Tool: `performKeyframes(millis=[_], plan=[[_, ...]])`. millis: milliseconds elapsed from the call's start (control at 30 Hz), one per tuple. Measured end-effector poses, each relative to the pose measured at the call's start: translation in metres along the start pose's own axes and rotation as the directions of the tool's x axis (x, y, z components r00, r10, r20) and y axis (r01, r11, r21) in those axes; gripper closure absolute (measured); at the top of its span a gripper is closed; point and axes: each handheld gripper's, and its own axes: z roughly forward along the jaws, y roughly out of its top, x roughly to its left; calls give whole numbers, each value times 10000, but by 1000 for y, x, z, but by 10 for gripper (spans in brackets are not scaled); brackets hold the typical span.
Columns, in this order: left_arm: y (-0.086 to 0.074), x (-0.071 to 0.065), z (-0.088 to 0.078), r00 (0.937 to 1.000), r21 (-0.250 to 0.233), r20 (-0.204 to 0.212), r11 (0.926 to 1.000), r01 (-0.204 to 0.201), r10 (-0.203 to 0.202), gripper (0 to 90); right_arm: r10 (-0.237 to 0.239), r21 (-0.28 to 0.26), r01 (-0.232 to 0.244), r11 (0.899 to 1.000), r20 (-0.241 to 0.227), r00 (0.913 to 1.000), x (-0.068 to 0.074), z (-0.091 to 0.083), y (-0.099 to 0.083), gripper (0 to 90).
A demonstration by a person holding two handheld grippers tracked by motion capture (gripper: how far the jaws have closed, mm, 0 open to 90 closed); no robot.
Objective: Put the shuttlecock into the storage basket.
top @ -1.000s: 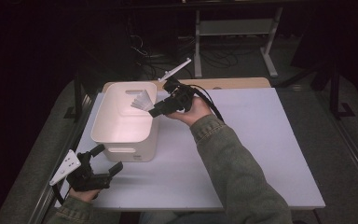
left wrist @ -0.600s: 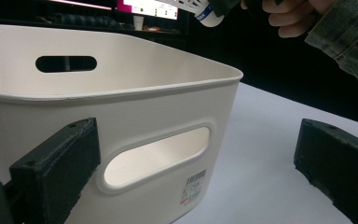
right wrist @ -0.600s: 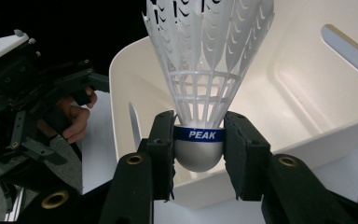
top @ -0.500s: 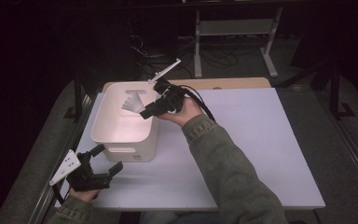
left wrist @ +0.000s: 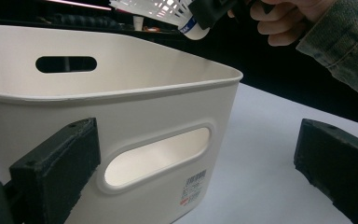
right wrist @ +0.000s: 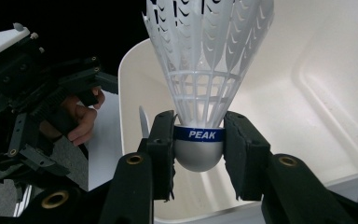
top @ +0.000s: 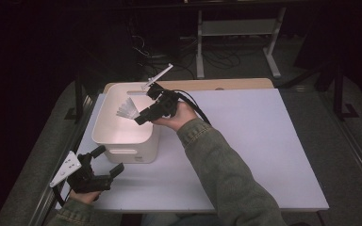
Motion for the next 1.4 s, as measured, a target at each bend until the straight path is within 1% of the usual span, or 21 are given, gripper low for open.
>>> performKeyframes(millis=[200,267,333,433,500,600,633,733,767,900,933,1000,1067,1100,1133,1167,1233,1267,1300,1367,1400], plan=[[0,0,1,10000,-69,14,10000,67,-67,0,31,99,-30,9999,-98,9999,0,4,-2,635],[0,0,1,10000,-73,19,9999,71,-71,0,49,192,-48,9998,-45,10000,1,5,-3,635],[0,-1,1,9999,-60,16,9999,103,-103,0,122,227,-117,9997,-200,9997,1,9,-5,635],[0,0,0,10000,-47,7,10000,64,-64,0,45,318,-37,9995,-244,9997,0,14,-8,635],[0,0,0,10000,-65,18,10000,48,-48,0,145,344,-136,9993,-256,9996,0,17,-10,635],[0,0,0,10000,-29,4,10000,65,-65,0,129,419,-117,9991,-295,9995,0,20,-12,635],[0,-1,1,9999,-90,24,9999,123,-123,0,106,477,-90,9988,-334,9994,0,24,-14,635],[0,-1,0,10000,-61,17,9999,93,-93,0,189,575,-168,9982,-362,9992,0,28,-16,635],[0,0,0,10000,-38,13,10000,64,-64,0,146,627,-120,9980,-408,9991,-1,29,-16,635],[0,0,0,10000,8,1,10000,8,-8,0,176,695,-147,9975,-407,9990,0,32,-18,635],[0,0,0,10000,8,1,10000,8,-8,0,60,683,-30,9977,-442,9990,-1,33,-18,635],[0,0,0,10000,16,-1,10000,-6,6,0,172,787,-137,9968,-440,9989,0,33,-18,635],[0,0,0,10000,56,-17,10000,-35,35,0,180,787,-143,9968,-465,9988,0,34,-18,635],[0,-1,0,10000,-30,-4,10000,80,-80,0,195,780,-157,9968,-479,9987,0,34,-18,634],[0,-1,0,10000,-30,-4,10000,80,-80,0,195,780,-157,9968,-479,9987,0,34,-18,634],[0,-1,0,10000,-30,-4,10000,77,-77,0,270,808,-225,9965,-553,9981,0,35,-18,629],[0,0,0,10000,-7,-5,10000,52,-52,0,273,810,-227,9965,-557,9981,0,34,-18,621],[0,0,0,10000,-10,1,10000,49,-49,0,331,774,-281,9966,-631,9975,-1,34,-18,559],[0,-1,0,10000,-21,10,10000,64,-64,0,271,751,-219,9969,-689,9973,-2,34,-19,542],[0,-1,0,10000,-18,8,10000,76,-76,0,442,720,-391,9966,-708,9965,-2,33,-19,511],[0,0,0,10000,58,2,10000,-27,27,0,295,646,-253,9976,-646,9975,-3,32,-19,489]])
